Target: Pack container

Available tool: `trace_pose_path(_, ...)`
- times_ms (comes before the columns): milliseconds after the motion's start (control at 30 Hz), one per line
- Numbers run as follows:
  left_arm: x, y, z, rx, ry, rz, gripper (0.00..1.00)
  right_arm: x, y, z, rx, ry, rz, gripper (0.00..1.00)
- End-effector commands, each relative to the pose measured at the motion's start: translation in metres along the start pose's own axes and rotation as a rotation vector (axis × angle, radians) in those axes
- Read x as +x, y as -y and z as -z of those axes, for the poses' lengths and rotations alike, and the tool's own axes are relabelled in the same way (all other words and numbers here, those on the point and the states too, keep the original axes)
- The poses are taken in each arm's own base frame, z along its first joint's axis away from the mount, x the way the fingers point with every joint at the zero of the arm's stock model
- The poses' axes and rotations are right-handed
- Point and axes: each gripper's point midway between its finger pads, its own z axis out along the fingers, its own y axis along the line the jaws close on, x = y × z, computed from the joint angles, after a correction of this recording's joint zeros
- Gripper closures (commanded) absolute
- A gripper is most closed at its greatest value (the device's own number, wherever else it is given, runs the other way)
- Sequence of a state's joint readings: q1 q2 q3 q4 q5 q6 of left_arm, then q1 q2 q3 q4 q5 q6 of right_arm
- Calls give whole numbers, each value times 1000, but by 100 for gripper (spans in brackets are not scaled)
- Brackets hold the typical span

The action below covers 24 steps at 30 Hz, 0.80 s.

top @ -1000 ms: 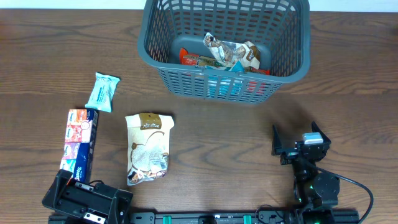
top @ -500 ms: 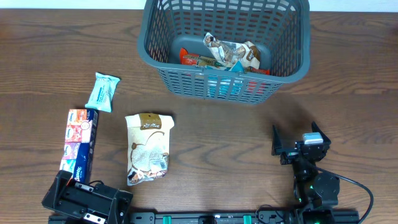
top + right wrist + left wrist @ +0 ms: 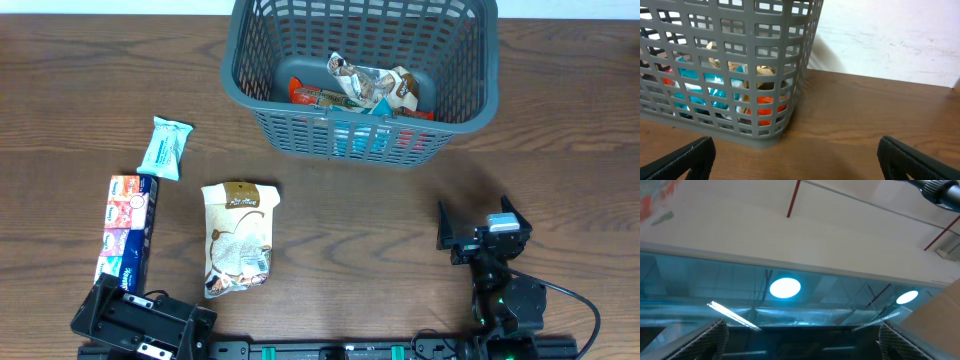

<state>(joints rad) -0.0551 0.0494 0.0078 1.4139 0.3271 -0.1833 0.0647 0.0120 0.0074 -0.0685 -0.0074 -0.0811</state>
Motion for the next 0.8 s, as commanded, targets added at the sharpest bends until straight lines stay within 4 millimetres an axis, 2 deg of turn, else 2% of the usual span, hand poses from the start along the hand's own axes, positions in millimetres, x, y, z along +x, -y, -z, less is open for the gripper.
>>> trace_pose_path(0, -2, 7, 1, 34, 4, 1, 5, 1, 1, 0, 5, -1, 10, 1)
trace_pose_path(100, 0, 6, 1, 34, -4, 3, 5, 1, 1, 0, 5, -1, 10, 1)
trace_pose_path(267, 20, 15, 3, 89, -90, 27, 5, 1, 1, 0, 5, -1, 10, 1)
trace_pose_path(600, 22, 15, 3, 89, -97, 29, 5, 1, 1, 0, 5, -1, 10, 1)
trace_pose_path(700, 28, 11, 3, 69, -120, 14, 5, 1, 1, 0, 5, 0, 10, 1)
trace_pose_path(767, 39, 0, 4, 15, -164, 16, 5, 1, 1, 0, 5, -1, 10, 1)
